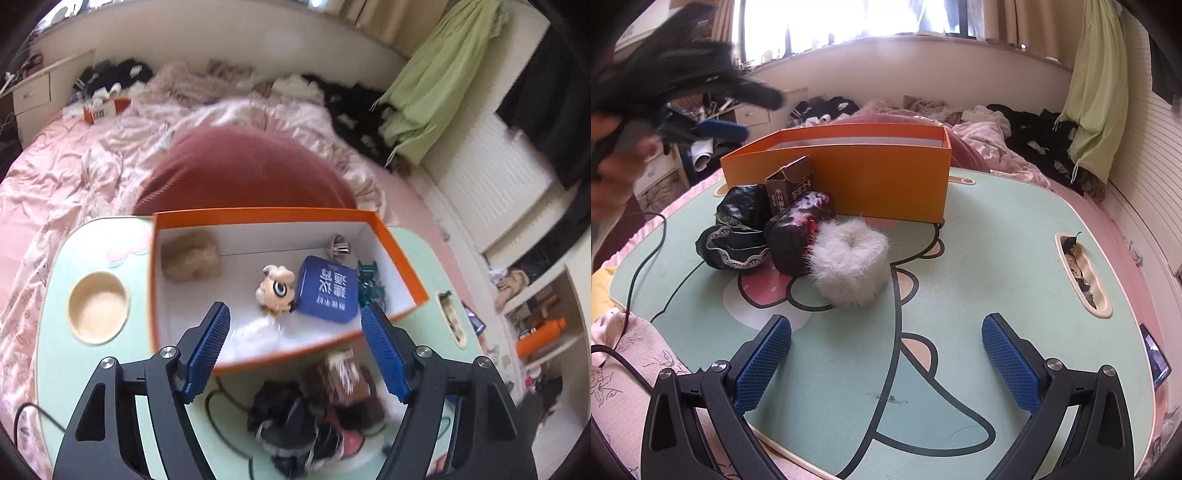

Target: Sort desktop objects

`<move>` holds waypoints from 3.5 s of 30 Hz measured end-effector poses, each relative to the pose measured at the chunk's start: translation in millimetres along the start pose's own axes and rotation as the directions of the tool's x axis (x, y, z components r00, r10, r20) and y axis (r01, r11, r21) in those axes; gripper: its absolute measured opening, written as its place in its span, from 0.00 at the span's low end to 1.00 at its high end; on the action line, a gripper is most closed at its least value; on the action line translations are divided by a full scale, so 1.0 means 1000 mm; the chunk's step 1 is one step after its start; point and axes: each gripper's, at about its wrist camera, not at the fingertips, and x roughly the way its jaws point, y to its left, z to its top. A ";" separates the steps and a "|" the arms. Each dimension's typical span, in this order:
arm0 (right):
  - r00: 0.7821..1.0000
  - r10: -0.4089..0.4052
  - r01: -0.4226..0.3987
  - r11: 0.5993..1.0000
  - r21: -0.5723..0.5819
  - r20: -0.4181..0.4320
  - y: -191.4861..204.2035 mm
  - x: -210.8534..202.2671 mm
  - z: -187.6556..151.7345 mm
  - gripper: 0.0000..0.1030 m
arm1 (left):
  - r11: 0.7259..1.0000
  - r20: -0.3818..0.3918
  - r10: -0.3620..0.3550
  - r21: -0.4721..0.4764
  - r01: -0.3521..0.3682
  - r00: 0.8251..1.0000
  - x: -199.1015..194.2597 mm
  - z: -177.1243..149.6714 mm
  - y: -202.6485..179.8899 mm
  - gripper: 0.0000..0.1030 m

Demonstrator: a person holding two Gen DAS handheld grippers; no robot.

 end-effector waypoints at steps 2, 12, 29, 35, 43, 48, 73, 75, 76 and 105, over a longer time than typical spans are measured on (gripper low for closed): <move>1.000 0.000 0.000 1.000 -0.001 0.000 0.000 0.000 0.000 1.00 | 0.999 -0.111 0.033 0.023 -0.030 0.993 0.033 0.015 -0.006 0.71; 1.000 0.002 -0.002 1.000 -0.002 0.000 0.000 0.000 0.000 1.00 | 0.986 -0.194 0.165 0.027 -0.163 0.967 0.090 0.029 -0.001 0.31; 1.000 0.010 -0.010 1.000 -0.004 0.001 0.000 0.000 -0.001 1.00 | 0.984 0.079 -0.179 0.033 0.177 0.981 -0.044 -0.005 0.005 0.31; 1.000 0.011 -0.011 1.000 -0.005 0.001 0.000 -0.001 -0.001 1.00 | 0.988 0.030 -0.153 0.008 0.153 0.988 -0.034 -0.065 0.024 0.31; 1.000 0.013 -0.013 1.000 -0.007 0.001 0.000 -0.001 -0.001 1.00 | 0.983 0.067 -0.184 -0.012 0.185 0.981 -0.015 -0.087 0.025 0.40; 1.000 0.014 -0.014 1.000 -0.008 0.001 0.000 -0.001 -0.001 1.00 | 0.992 0.136 -0.129 0.030 0.126 0.982 -0.032 -0.101 0.018 0.70; 1.000 0.021 -0.021 1.000 -0.013 0.001 0.000 -0.002 -0.002 1.00 | 0.956 0.163 0.151 0.226 -0.186 0.975 -0.017 -0.167 0.019 1.00; 1.000 0.022 -0.022 1.000 -0.014 0.001 0.000 -0.002 -0.001 1.00 | 0.956 0.165 0.151 0.226 -0.186 0.975 -0.017 -0.169 0.019 1.00; 1.000 0.022 -0.022 1.000 -0.013 0.001 0.000 -0.002 -0.001 1.00 | 0.956 0.165 0.151 0.227 -0.186 0.975 -0.018 -0.169 0.019 1.00; 1.000 0.025 -0.025 1.000 -0.016 0.003 0.000 -0.003 -0.002 1.00 | 0.946 0.183 0.205 0.215 -0.243 0.961 -0.022 -0.169 0.018 1.00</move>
